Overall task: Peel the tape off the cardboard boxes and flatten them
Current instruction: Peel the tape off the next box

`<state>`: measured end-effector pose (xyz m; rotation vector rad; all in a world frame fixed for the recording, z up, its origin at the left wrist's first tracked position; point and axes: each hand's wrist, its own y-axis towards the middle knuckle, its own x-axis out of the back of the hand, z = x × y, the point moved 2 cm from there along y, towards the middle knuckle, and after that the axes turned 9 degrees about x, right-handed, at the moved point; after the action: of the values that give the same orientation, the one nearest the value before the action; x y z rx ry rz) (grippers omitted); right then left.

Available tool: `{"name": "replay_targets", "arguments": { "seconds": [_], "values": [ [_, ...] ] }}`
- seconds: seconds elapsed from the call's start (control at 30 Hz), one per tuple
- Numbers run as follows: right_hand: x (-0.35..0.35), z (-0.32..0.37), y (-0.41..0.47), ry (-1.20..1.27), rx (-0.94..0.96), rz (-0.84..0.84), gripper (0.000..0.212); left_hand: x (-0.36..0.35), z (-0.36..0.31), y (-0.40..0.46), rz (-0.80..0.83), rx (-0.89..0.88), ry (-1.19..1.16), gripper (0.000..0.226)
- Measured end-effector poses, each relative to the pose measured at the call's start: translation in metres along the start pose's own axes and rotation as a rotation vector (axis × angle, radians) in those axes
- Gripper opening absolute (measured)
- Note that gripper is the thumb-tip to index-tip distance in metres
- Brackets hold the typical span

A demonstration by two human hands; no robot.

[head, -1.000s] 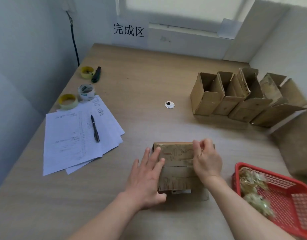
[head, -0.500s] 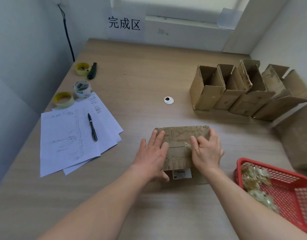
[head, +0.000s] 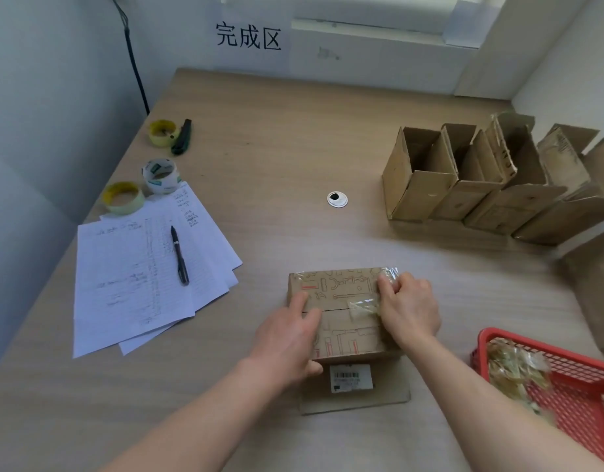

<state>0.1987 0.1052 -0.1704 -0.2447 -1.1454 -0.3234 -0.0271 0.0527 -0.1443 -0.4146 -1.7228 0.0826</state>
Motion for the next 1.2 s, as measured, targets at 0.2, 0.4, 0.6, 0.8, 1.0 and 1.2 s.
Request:
{"name": "replay_targets", "arguments": {
  "seconds": [0.2, 0.4, 0.6, 0.8, 1.0, 1.2],
  "values": [
    [-0.01, -0.005, 0.023, 0.356, -0.355, -0.049, 0.048, 0.004, -0.006, 0.007, 0.011, 0.026, 0.014, 0.068],
    [-0.009, -0.012, 0.035, 0.704, -0.663, -0.042, 0.042, 0.005, -0.007, 0.007, 0.011, 0.04, 0.016, 0.067],
    [0.007, -0.023, 0.027, 1.278, -0.873, -0.222, 0.033, 0.004, -0.007, 0.009, 0.014, 0.049, 0.029, 0.068],
    [0.03, -0.005, -0.007, 0.492, 0.038, -0.273, 0.046, 0.001, -0.006, 0.01, 0.017, 0.053, 0.017, 0.069],
    [0.01, 0.018, -0.044, -0.119, 0.417, 0.009, 0.044, 0.001, -0.008, 0.008, 0.008, 0.057, 0.008, 0.07],
    [0.018, -0.004, -0.03, 0.158, 0.261, -0.036, 0.022, 0.002, -0.008, 0.004, -0.015, 0.06, 0.025, 0.062]
  ]
}}
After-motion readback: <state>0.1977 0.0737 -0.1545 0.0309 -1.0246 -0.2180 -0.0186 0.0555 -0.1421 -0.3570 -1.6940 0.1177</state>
